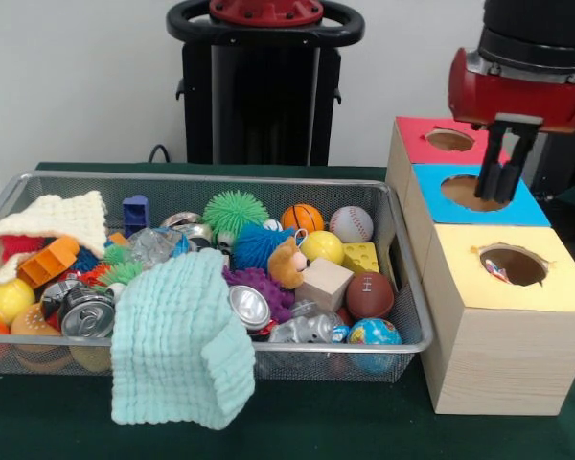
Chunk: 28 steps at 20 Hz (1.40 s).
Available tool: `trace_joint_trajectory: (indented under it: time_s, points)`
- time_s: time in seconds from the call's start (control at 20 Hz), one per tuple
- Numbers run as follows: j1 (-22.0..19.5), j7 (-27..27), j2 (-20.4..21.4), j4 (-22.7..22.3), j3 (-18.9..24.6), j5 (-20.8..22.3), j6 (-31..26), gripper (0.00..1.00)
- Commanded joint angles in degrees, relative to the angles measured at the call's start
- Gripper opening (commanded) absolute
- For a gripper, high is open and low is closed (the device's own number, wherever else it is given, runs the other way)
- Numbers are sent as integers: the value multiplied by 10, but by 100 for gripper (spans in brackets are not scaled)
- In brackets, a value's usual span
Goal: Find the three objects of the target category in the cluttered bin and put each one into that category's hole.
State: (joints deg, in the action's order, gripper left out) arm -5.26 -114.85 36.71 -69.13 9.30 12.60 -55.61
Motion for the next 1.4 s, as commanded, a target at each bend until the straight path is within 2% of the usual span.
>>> trace_joint_trajectory:
  time_s: [0.05,0.45,0.6,0.75,0.95,1.0,1.15,1.4]
  points:
    - [-33,91,-18,-13,32,42,31,0]
    - [-89,156,14,-32,54,49,14,0]
    - [-123,199,9,-26,75,54,10,0]
    - [-156,230,19,-45,95,55,13,0]
    - [-185,265,22,-46,117,68,5,0]
    - [-195,274,21,-44,131,74,4,100]
    - [-202,268,23,-52,139,69,16,100]
    - [-187,222,22,-34,135,72,19,100]
